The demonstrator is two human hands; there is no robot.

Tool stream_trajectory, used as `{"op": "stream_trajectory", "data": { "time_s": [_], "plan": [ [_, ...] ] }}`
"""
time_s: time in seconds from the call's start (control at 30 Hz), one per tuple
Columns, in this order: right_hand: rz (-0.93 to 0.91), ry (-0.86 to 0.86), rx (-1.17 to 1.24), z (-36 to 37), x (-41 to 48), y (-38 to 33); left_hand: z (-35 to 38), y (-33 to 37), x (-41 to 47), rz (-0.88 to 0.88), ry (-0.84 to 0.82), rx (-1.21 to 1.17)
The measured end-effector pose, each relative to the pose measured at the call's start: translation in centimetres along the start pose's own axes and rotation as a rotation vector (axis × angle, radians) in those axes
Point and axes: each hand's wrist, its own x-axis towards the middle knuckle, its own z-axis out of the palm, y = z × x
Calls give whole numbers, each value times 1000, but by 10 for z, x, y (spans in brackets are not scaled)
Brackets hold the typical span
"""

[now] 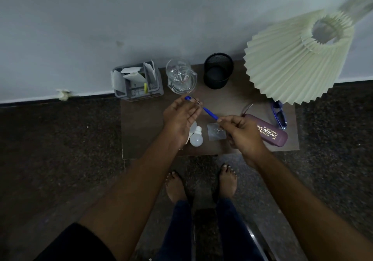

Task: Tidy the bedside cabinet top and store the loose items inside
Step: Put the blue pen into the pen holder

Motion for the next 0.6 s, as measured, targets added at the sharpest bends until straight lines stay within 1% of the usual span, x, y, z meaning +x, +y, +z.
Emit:
{"op": "stream_trajectory", "data": {
  "time_s": [0.13,0.27,0.43,0.6],
  "plan": [
    [-1,19,-6,3,-2,0,-4,2,-3,9,4,-33],
    [-13,16,-27,4,-4,1,-5,4,-5,26,-11,-16],
    [-21,24,-48,8,-4,2,-3,3,-9,37,-27,53],
    [-19,-23,-66,11,-3,1,1,-5,-15,60,-73,173]
  ]
}}
